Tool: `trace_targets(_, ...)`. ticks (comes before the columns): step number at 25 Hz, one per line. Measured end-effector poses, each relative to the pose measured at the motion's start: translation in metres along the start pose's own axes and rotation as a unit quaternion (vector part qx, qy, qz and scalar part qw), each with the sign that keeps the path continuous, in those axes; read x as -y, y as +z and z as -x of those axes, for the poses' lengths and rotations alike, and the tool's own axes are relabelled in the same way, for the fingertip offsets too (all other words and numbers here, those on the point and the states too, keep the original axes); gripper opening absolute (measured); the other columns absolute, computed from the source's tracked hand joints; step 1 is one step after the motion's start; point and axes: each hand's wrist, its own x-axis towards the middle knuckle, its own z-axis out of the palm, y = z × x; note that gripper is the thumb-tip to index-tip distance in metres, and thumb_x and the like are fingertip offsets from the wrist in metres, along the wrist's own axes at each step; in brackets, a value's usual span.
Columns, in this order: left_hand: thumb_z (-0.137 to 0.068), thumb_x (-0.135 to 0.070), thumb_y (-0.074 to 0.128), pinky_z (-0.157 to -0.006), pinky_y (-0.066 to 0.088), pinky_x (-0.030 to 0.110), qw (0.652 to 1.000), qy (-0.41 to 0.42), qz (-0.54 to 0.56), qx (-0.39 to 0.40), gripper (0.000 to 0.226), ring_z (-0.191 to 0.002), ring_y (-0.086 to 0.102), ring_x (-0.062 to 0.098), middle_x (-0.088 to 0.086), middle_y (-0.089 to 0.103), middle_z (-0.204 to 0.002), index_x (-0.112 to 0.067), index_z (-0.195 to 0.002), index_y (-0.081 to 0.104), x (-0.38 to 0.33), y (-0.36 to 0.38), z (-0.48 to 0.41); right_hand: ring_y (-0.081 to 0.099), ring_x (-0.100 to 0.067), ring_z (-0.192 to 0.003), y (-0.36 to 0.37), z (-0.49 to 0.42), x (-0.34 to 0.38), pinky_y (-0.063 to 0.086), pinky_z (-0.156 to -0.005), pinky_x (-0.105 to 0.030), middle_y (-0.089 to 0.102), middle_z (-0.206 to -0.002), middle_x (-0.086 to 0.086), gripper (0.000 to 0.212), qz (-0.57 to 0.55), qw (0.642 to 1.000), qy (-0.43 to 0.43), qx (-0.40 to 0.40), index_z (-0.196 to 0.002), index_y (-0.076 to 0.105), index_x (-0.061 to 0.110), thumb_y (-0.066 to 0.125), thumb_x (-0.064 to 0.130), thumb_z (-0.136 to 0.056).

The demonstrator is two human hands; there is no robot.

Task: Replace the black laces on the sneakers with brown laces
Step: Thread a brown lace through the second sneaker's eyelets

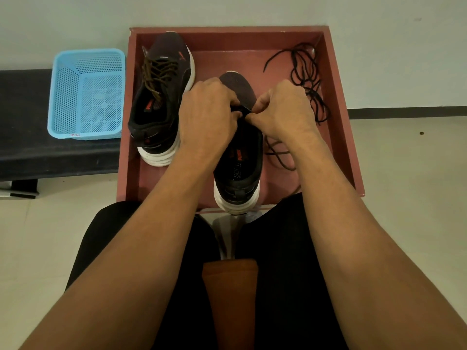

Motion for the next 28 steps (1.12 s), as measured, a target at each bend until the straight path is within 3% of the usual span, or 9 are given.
trace_targets(3,-0.088,-0.029,0.081,-0.086,0.058,0.041,1.0,-0.023,0.008,-0.015,0.014,-0.102,0.067,0.022,0.003,0.072,-0.109,-0.019,-0.098,0.082,-0.004,0.002,0.001,0.056,0.001,-0.063,0.0,0.0,0.0,0.038,-0.051,-0.014,0.063,-0.072,0.011,0.014,0.005,1.0,0.006,-0.001,-0.091,0.081,0.025,0.086,0.035,-0.083)
trace_targets(6,-0.09,-0.028,0.078,-0.079,0.056,0.032,0.996,-0.066,0.046,-0.048,0.009,-0.091,0.068,0.016,-0.001,0.071,-0.102,-0.019,-0.092,0.076,0.004,-0.003,-0.001,0.066,-0.008,-0.076,0.0,-0.001,-0.001,0.044,-0.058,-0.017,0.069,-0.08,0.006,0.011,0.007,1.0,0.017,-0.014,-0.086,0.08,0.026,0.087,0.033,-0.081)
trace_targets(10,-0.092,-0.025,0.073,-0.078,0.043,0.021,0.982,-0.129,0.066,-0.117,0.007,-0.088,0.06,0.009,-0.003,0.069,-0.102,-0.018,-0.093,0.071,0.025,-0.019,-0.005,0.057,0.002,-0.063,-0.001,0.0,-0.001,0.035,-0.051,-0.013,0.065,-0.071,0.012,0.008,0.003,1.0,0.014,0.0,-0.084,0.081,0.026,0.086,0.032,-0.083)
trace_targets(12,-0.092,-0.021,0.07,-0.081,0.049,0.023,0.987,-0.106,0.071,-0.101,0.006,-0.089,0.061,0.009,-0.003,0.068,-0.102,-0.017,-0.096,0.07,0.025,-0.017,-0.005,0.057,0.002,-0.064,-0.001,-0.001,-0.001,0.035,-0.052,-0.013,0.065,-0.072,0.012,0.008,0.003,1.0,0.008,0.0,-0.084,0.08,0.025,0.086,0.031,-0.083)
trace_targets(15,-0.09,-0.022,0.07,-0.095,0.056,0.035,0.998,-0.003,0.069,-0.007,0.027,-0.106,0.067,0.017,-0.001,0.071,-0.117,-0.02,-0.117,0.073,0.011,-0.008,-0.002,0.057,0.002,-0.065,0.0,-0.002,-0.001,0.036,-0.052,-0.014,0.065,-0.074,0.012,0.009,0.004,1.0,0.012,0.002,-0.087,0.08,0.026,0.085,0.032,-0.083)
trace_targets(17,-0.089,-0.026,0.072,-0.099,0.056,0.042,0.998,0.028,0.053,0.037,0.032,-0.112,0.068,0.023,0.002,0.073,-0.121,-0.023,-0.12,0.077,0.002,-0.005,0.0,0.058,0.001,-0.065,0.0,-0.003,-0.002,0.038,-0.052,-0.015,0.066,-0.075,0.011,0.01,0.0,1.0,0.012,0.003,-0.088,0.081,0.026,0.085,0.033,-0.082)
trace_targets(23,-0.09,-0.027,0.079,-0.086,0.059,0.04,0.999,-0.036,0.023,-0.009,0.014,-0.096,0.071,0.025,0.007,0.076,-0.1,-0.015,-0.098,0.083,-0.005,-0.003,0.0,0.059,0.0,-0.065,0.0,-0.002,-0.002,0.039,-0.052,-0.015,0.063,-0.071,0.012,0.011,-0.004,1.0,0.013,-0.004,-0.089,0.081,0.025,0.085,0.033,-0.083)
trace_targets(28,-0.091,-0.027,0.078,-0.079,0.052,0.026,0.99,-0.119,0.061,-0.036,0.009,-0.087,0.072,0.019,0.003,0.075,-0.092,-0.019,-0.093,0.079,0.016,-0.012,-0.004,0.058,0.002,-0.065,-0.001,-0.001,-0.003,0.038,-0.053,-0.015,0.065,-0.072,0.012,0.008,-0.008,1.0,0.017,-0.005,-0.083,0.08,0.025,0.086,0.031,-0.082)
